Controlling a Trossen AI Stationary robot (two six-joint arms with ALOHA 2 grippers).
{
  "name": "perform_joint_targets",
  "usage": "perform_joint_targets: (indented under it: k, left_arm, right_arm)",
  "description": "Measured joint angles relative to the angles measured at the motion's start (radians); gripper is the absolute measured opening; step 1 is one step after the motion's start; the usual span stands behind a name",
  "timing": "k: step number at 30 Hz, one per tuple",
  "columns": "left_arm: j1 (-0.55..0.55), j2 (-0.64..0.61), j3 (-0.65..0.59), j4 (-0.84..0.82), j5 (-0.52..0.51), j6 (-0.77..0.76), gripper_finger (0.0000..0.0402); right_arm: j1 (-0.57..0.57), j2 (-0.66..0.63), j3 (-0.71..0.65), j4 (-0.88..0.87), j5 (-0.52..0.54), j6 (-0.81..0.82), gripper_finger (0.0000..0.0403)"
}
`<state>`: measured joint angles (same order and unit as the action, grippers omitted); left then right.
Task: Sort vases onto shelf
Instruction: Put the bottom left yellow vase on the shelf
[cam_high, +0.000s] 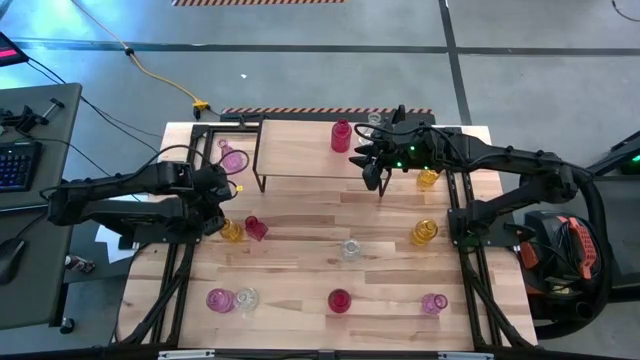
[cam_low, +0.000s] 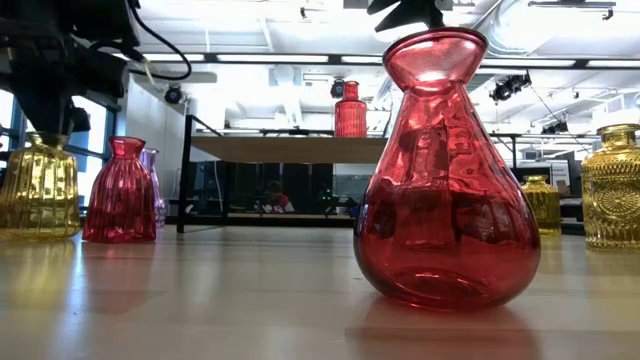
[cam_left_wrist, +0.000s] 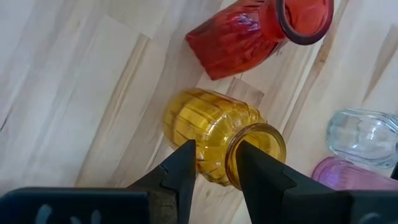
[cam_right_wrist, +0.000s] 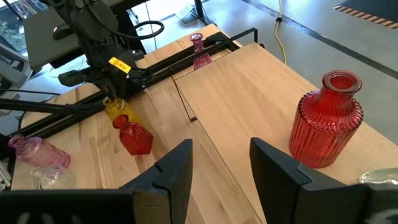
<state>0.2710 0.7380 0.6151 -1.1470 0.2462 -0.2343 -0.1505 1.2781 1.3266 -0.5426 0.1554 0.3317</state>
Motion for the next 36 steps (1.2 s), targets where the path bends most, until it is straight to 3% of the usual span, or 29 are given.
perform_joint_targets:
  k: [12,23,36]
  left_arm:
    - [0.000,0.075,0.006,0.002,0.010,0.000,0.0010]
    - [0.000,0.075,0.013,0.000,0.016,0.001,0.0004]
    - [0.000,0.082,0.160,-0.053,0.009,-0.050,0.0002]
  right_arm:
    - [0.000,0.000,0.000,0.000,0.029,0.000,0.0140]
    - [0.000,0.000,0.000,-0.031,0.029,0.000,0.0140]
    - [0.000,0.000,0.000,-0.038,0.029,0.000,0.0140]
